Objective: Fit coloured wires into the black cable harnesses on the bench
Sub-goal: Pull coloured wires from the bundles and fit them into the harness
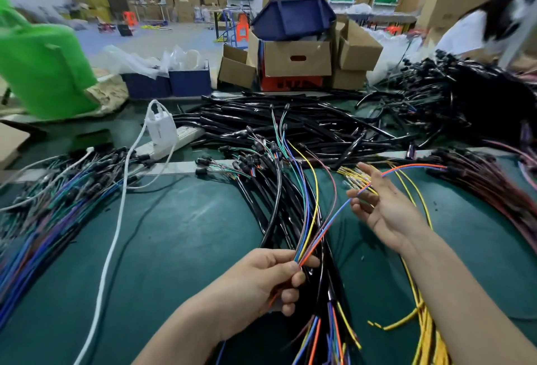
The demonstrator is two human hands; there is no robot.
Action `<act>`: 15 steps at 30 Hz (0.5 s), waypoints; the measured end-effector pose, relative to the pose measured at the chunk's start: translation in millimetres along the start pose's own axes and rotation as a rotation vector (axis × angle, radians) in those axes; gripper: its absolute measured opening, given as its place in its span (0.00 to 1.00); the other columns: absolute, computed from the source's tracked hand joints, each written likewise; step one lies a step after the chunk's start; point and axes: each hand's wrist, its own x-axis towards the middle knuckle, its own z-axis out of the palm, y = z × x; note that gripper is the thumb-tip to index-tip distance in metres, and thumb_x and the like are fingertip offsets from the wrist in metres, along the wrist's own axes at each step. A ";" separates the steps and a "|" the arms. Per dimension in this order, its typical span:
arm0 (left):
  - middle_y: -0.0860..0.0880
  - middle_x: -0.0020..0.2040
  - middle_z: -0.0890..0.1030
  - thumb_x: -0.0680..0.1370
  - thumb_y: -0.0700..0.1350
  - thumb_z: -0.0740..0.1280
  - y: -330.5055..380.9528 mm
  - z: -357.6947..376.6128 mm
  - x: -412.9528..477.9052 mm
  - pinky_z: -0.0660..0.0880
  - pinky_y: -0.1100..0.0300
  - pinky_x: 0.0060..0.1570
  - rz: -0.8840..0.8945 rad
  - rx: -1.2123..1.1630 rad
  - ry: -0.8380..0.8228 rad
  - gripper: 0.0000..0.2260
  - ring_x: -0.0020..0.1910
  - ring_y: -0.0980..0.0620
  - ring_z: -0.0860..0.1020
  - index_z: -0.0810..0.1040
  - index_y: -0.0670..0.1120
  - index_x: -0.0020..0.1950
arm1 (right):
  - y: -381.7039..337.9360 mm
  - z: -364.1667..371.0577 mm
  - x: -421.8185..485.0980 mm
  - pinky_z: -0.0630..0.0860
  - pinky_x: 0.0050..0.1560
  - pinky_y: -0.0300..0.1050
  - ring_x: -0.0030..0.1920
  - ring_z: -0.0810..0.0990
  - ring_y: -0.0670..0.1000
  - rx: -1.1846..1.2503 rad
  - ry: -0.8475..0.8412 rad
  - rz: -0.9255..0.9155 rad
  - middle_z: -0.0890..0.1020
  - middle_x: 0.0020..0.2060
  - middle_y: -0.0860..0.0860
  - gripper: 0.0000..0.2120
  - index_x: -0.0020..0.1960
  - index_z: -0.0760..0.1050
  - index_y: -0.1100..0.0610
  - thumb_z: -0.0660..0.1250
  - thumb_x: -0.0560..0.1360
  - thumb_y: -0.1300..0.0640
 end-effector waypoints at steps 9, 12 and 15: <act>0.55 0.28 0.65 0.83 0.41 0.53 -5.2 -6.0 0.6 0.60 0.64 0.30 0.420 0.750 0.224 0.11 0.28 0.56 0.61 0.75 0.49 0.51 | 0.3 41.9 -46.5 0.67 0.35 0.40 0.28 0.71 0.42 -1.065 0.006 -0.848 0.75 0.23 0.43 0.28 0.29 0.77 0.55 0.54 0.77 0.39; 0.55 0.33 0.74 0.79 0.44 0.57 -1.4 -10.2 -0.7 0.69 0.61 0.34 0.574 0.887 0.215 0.09 0.32 0.57 0.68 0.76 0.45 0.49 | 20.4 65.9 -67.9 0.71 0.52 0.44 0.45 0.79 0.48 -1.245 -0.488 -1.086 0.81 0.40 0.45 0.18 0.47 0.80 0.54 0.56 0.78 0.45; 0.55 0.34 0.77 0.79 0.47 0.59 8.9 -19.3 -4.1 0.73 0.60 0.38 0.608 0.867 0.253 0.10 0.34 0.57 0.73 0.77 0.45 0.44 | 20.9 61.6 -66.9 0.73 0.47 0.40 0.41 0.79 0.38 -1.291 -0.599 -0.845 0.81 0.38 0.38 0.16 0.53 0.81 0.52 0.60 0.77 0.44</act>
